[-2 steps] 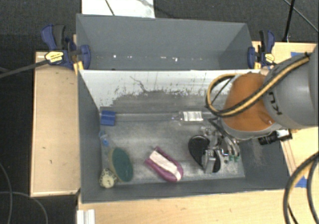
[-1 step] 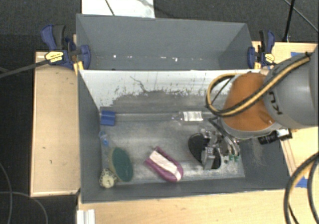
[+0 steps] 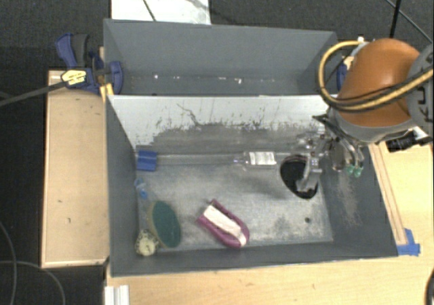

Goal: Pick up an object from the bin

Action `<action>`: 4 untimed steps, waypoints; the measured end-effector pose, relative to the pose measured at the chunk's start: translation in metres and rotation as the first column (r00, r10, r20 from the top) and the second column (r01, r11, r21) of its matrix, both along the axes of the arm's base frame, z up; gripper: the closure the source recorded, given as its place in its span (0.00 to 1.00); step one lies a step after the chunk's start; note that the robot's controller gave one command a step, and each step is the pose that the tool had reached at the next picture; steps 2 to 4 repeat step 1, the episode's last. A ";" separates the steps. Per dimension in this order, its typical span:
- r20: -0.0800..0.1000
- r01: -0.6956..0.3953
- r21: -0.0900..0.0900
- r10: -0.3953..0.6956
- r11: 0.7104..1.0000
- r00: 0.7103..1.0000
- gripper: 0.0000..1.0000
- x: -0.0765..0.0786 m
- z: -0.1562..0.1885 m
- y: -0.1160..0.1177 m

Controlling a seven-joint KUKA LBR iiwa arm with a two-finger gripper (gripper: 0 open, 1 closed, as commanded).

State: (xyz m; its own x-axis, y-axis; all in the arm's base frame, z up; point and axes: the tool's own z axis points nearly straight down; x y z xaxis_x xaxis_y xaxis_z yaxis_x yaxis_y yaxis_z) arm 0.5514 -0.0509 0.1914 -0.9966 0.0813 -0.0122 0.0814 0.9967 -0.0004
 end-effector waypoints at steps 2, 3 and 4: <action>-0.002 0.022 0.000 -0.022 1.000 1.000 1.00 0.012 0.053 -0.016; -0.002 0.022 0.000 -0.022 1.000 1.000 1.00 0.012 0.053 -0.016; -0.002 0.022 0.000 -0.022 1.000 1.000 1.00 0.012 0.053 -0.016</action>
Offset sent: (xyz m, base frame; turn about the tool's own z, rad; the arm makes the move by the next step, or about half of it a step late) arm 0.0097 -0.0146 0.0489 0.0166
